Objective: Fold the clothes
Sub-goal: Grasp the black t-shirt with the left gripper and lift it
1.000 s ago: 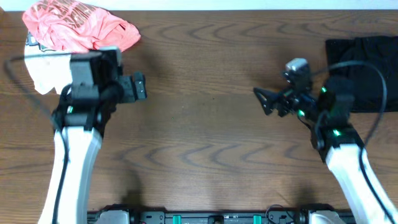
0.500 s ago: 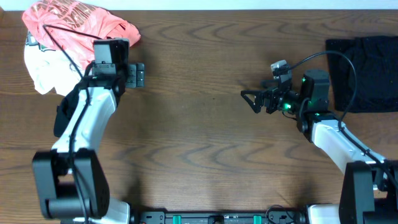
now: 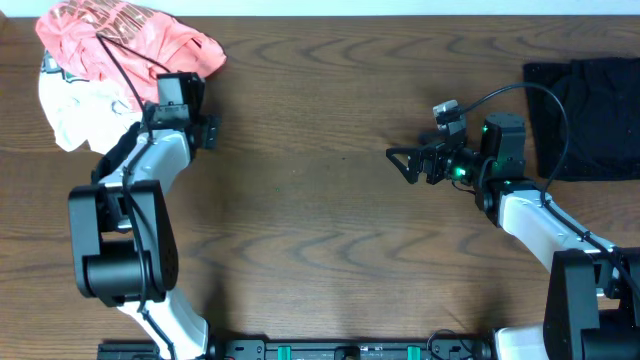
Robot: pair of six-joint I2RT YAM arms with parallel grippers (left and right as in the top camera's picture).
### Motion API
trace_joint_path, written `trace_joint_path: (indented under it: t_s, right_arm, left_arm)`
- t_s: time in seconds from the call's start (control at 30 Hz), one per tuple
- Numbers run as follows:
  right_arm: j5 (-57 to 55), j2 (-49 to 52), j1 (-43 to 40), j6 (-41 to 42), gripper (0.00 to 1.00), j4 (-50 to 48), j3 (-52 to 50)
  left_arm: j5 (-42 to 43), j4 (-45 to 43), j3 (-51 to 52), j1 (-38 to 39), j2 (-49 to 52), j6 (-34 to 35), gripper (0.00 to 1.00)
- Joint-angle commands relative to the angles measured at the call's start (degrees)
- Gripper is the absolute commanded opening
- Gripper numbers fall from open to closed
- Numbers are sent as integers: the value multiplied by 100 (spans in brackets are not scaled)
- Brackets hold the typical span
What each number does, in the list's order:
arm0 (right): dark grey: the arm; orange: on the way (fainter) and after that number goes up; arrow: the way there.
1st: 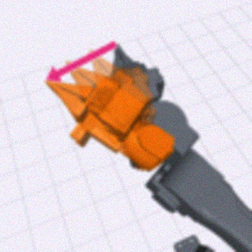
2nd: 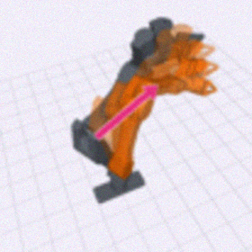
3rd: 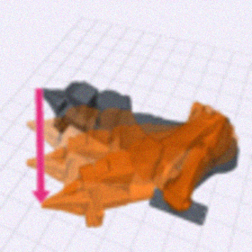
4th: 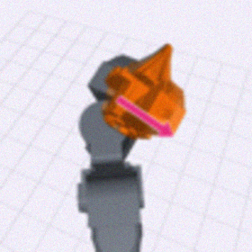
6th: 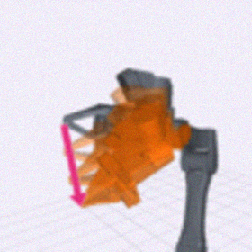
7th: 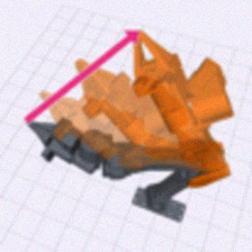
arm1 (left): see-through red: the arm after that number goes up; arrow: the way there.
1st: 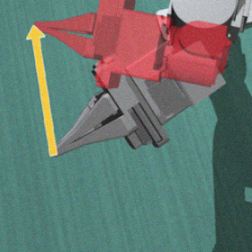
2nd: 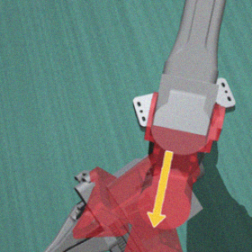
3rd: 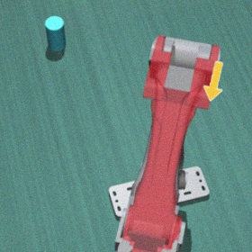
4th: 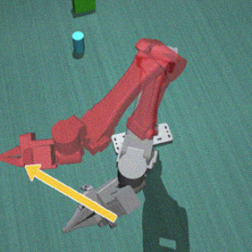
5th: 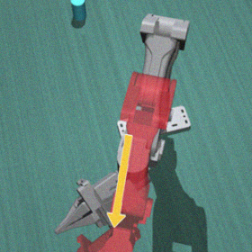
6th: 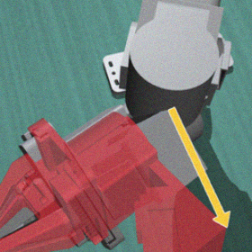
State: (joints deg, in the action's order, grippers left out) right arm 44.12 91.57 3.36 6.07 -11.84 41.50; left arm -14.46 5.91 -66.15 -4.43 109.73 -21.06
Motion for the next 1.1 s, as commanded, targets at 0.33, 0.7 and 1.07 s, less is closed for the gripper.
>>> trace_joint_path:
  t_s: [0.33,0.7,1.07]
  right_arm:
    - [-385,37,48,-15,65,-20,105]
    - [-664,-140,26,466,42,304,122]
    - [-1731,-2057,26,391,31,2170,223]
  left_arm:
    - [-173,-177,-96,-203,-247,42,6]
    - [-133,-17,-96,726,-2527,1355,6]
    - [-116,400,-96,2660,-4782,1534,6]
